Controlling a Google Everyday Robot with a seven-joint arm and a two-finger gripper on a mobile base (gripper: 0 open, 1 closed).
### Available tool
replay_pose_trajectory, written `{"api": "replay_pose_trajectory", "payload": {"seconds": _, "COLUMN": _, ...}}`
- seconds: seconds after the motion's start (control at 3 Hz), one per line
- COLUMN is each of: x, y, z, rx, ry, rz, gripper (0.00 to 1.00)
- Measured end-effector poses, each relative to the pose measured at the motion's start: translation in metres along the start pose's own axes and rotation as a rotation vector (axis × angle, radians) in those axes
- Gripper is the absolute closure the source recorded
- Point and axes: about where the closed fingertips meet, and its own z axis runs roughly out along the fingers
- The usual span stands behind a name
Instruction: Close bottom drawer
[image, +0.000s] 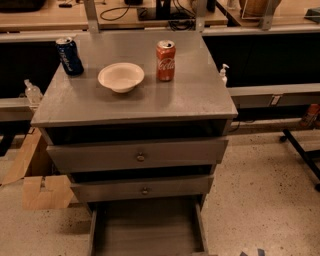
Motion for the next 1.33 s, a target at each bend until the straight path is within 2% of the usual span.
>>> {"api": "replay_pose_trajectory", "payload": {"seconds": 0.33, "x": -0.013, "y": -0.030, "z": 0.008, "rx": 0.014, "ry": -0.035, "rz": 0.004, "gripper": 1.00}}
{"api": "replay_pose_trajectory", "payload": {"seconds": 0.67, "x": -0.011, "y": -0.028, "z": 0.007, "rx": 0.013, "ry": -0.035, "rz": 0.004, "gripper": 1.00}}
{"api": "replay_pose_trajectory", "payload": {"seconds": 1.0, "x": -0.035, "y": -0.043, "z": 0.009, "rx": 0.022, "ry": -0.040, "rz": -0.023, "gripper": 1.00}}
{"api": "replay_pose_trajectory", "payload": {"seconds": 1.33, "x": -0.033, "y": -0.041, "z": 0.008, "rx": 0.022, "ry": -0.040, "rz": -0.023, "gripper": 1.00}}
